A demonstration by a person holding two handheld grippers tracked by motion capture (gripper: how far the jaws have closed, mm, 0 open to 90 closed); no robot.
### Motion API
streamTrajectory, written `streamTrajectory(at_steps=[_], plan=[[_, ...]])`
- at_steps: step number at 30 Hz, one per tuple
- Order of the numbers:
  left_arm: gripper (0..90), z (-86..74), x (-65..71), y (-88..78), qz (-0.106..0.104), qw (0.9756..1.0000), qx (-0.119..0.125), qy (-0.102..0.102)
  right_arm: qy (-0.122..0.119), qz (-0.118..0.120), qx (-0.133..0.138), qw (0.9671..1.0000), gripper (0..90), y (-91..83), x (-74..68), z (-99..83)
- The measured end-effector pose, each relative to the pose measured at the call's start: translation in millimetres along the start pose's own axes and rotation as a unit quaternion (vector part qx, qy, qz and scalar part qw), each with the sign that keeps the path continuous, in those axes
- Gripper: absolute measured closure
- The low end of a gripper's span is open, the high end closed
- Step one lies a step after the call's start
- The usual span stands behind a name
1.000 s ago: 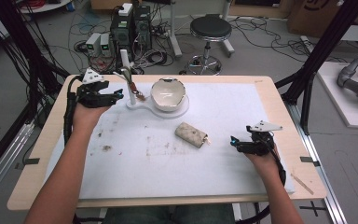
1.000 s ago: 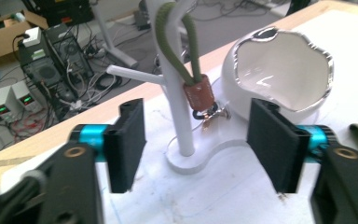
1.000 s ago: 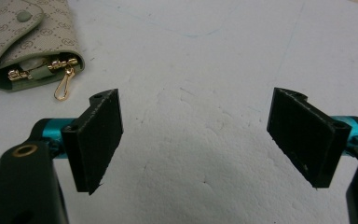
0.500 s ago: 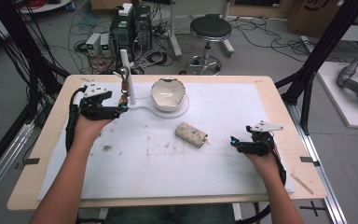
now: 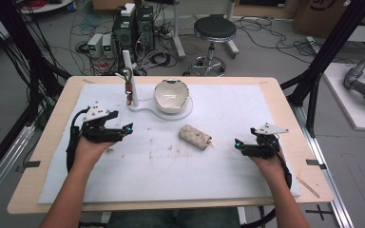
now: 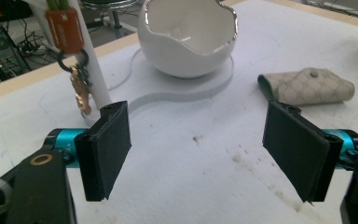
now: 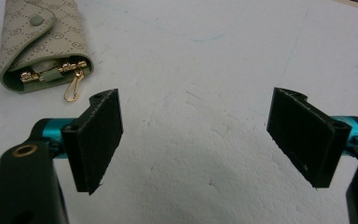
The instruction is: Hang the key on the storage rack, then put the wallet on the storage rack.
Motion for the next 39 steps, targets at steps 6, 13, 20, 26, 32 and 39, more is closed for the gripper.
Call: streamTrajectory(at_steps=[6,13,20,26,32,39], plan=[[22.1,-23.9,10.9,-6.9,-0.016,0.9997,0.001,-0.02,0.003,-0.002,0.005,1.0,18.4,-0.5,0.5,1.2],[21.5,-39.7,14.2,-15.5,-0.03,0.9994,0.006,-0.019,0.01,-0.001,0.018,0.9998,18.4,-1.5,1.3,5.0],[20.3,-43.0,11.8,-14.6,-0.029,0.9992,0.013,-0.022,0.007,0.009,0.045,0.9989,18.4,-3.4,-2.6,13.4],[19.2,-46.4,9.8,-12.5,-0.044,0.9979,0.019,-0.044,0.006,0.011,0.042,0.999,18.3,-2.6,-4.6,12.9],[18.7,-49.6,9.4,-10.8,-0.042,0.9978,0.012,-0.049,0.003,0.012,0.042,0.9991,18.4,-3.8,-5.8,12.6],[18.7,-51.3,4.4,-14.8,-0.034,0.998,0.012,-0.053,0.001,0.013,0.044,0.9989,18.4,-2.5,-6.7,13.8]])
Point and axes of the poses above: each handheld gripper's, and its own axes: y roughly forward along the jaws, z roughly out of its top, x roughly to its right, the point moved 9 cm from there along y, roughly forward along the jaws, and after that the axes turned 14 degrees about x, right-handed, at the moved point
